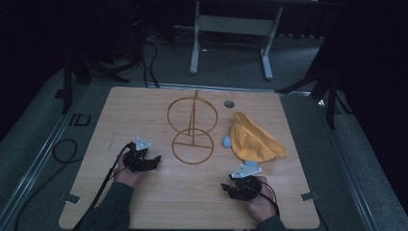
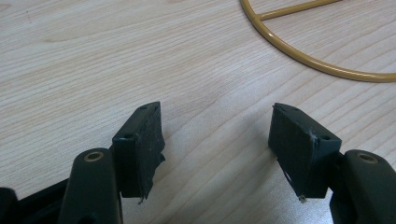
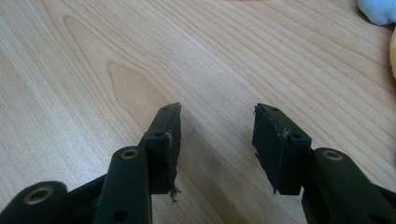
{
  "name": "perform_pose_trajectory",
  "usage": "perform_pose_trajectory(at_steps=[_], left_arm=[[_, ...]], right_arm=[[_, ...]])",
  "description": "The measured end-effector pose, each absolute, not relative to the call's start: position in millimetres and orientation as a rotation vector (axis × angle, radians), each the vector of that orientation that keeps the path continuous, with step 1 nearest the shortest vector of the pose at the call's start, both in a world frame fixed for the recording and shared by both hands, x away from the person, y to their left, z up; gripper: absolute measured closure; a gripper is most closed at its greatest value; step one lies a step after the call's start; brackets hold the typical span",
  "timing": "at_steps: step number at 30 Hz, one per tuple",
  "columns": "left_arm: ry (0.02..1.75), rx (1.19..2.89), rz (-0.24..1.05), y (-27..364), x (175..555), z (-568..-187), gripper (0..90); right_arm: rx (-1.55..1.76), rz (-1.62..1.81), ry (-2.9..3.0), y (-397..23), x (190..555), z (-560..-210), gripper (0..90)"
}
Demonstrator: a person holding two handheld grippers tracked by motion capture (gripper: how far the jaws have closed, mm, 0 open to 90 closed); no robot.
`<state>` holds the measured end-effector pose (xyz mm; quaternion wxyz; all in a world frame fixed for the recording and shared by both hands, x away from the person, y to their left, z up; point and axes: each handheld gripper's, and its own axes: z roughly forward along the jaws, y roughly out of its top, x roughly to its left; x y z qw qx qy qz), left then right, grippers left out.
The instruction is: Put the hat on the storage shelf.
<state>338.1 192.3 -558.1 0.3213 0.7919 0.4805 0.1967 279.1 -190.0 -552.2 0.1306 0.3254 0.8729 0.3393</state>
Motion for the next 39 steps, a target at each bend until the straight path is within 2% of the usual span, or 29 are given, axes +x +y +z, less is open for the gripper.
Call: perform_pose_trajectory(at_steps=[21,25,39], left_arm=[[1.260,2.084,0.517,192,338,-558,35.6],[1.259,2.084,0.516,192,338,-558,35.6],[1.259,2.083,0.516,192,338,-558,35.6]], right_arm=[[0.947,1.004,2.516,-191,277,-554,52.6],[0.965,1.003,2.519,-192,277,-553,60.4],[0.892,0.918,2.532,-208,273,-538,60.6]])
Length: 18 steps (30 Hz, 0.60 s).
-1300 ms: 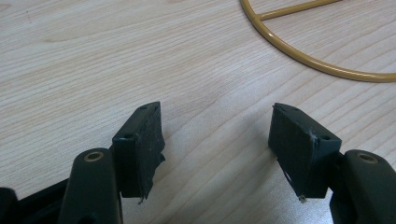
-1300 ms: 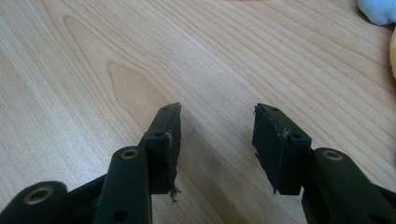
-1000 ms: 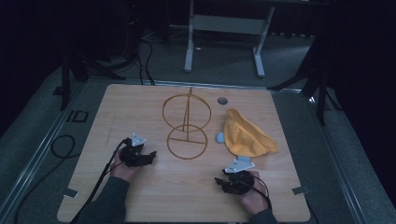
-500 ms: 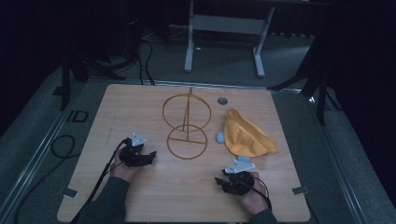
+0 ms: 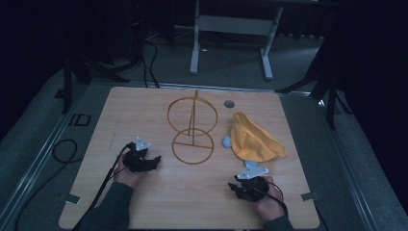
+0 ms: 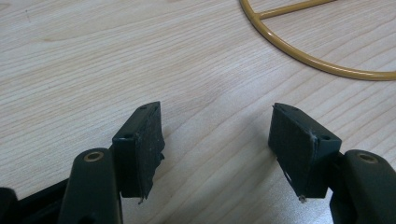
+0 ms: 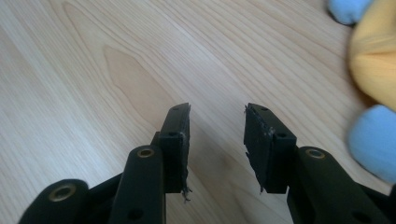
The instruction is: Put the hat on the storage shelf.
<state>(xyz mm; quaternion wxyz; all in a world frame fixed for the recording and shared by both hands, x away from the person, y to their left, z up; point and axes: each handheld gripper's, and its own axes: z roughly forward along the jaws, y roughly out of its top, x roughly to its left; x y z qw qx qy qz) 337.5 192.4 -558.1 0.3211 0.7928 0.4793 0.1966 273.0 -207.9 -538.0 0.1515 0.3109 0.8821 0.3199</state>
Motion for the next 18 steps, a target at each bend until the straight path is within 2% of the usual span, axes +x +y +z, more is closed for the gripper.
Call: perform_pose_trajectory(at_steps=[10,18], left_arm=[[1.259,2.083,0.517,192,337,-558,35.6],[1.259,2.082,0.517,192,338,-558,35.6]], right_arm=[[0.899,0.855,2.480,-228,278,-521,65.3],[0.892,0.806,2.457,-242,290,-516,63.1]])
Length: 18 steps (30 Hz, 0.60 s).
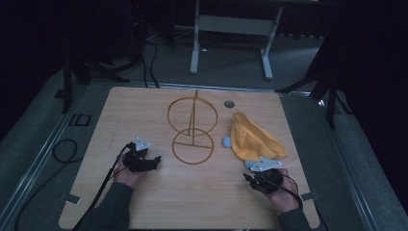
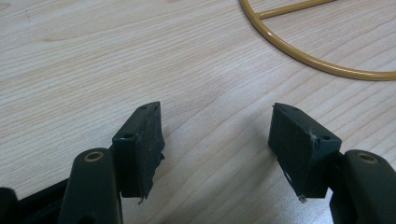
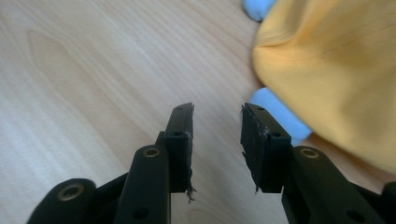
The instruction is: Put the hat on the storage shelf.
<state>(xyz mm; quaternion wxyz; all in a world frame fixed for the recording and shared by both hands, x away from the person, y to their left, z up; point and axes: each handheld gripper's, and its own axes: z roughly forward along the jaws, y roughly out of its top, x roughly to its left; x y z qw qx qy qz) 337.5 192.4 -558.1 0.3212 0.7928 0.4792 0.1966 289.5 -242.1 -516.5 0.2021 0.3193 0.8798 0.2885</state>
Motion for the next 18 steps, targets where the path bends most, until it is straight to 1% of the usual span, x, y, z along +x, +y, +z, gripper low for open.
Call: perform_pose_trajectory(at_steps=[8,18], left_arm=[[1.259,2.081,0.517,192,338,-558,35.5],[1.260,2.077,0.517,192,338,-558,35.5]], right_arm=[[0.884,0.799,2.462,-250,308,-515,62.8],[0.881,0.751,2.475,-250,325,-525,62.0]])
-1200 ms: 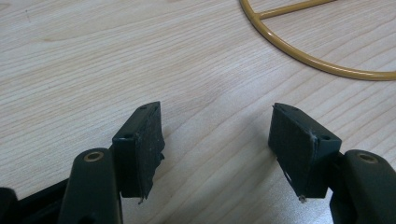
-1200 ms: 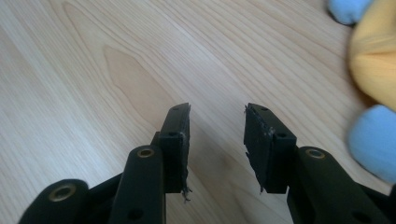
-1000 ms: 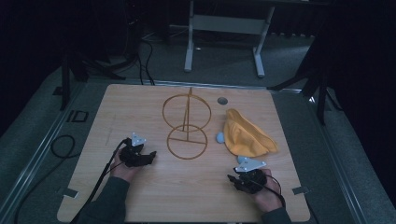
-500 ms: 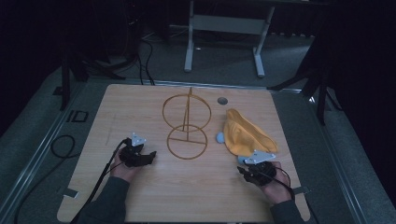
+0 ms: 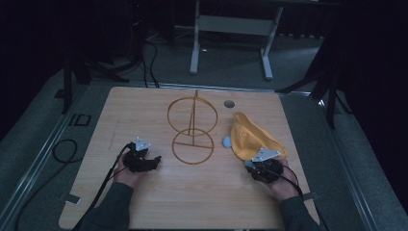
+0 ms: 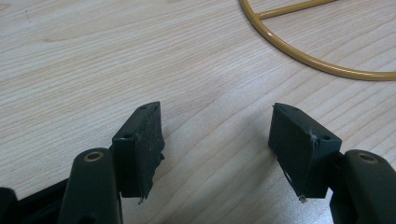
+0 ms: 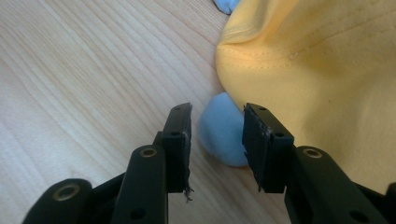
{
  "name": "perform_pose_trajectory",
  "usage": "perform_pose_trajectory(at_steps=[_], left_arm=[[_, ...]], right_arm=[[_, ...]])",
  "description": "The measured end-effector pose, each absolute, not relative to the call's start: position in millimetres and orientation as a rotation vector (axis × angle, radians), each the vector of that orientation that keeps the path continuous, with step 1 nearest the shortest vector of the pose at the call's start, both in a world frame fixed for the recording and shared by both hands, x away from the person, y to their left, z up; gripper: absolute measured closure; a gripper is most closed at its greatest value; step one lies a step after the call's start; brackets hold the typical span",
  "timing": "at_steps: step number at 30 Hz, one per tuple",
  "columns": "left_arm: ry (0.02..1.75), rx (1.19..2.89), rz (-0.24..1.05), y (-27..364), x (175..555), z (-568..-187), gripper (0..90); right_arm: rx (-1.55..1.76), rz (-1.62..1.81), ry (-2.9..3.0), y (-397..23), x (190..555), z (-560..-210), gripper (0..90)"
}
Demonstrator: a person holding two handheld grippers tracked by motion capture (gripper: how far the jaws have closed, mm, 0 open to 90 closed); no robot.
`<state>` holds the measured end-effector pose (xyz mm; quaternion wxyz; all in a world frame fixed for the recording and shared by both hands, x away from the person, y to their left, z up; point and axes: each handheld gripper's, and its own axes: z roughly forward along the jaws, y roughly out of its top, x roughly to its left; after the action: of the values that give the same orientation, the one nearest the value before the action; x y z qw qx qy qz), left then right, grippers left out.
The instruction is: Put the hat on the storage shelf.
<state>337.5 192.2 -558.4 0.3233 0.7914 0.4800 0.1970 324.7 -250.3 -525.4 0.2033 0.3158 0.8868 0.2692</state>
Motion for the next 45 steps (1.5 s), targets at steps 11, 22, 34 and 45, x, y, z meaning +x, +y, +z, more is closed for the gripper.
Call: perform_pose_trajectory(at_steps=[11,22,34,45], left_arm=[[1.259,2.077,0.517,192,338,-558,35.5],[1.260,2.076,0.517,192,337,-558,35.5],[1.259,2.076,0.517,192,338,-558,35.5],[1.260,2.076,0.517,192,337,-558,35.5]], right_arm=[[0.932,0.732,2.511,-251,337,-533,58.0],[0.981,0.694,2.548,-253,347,-537,63.8],[0.971,0.662,2.516,-247,345,-532,83.8],[0.925,0.706,2.519,-246,337,-515,83.9]])
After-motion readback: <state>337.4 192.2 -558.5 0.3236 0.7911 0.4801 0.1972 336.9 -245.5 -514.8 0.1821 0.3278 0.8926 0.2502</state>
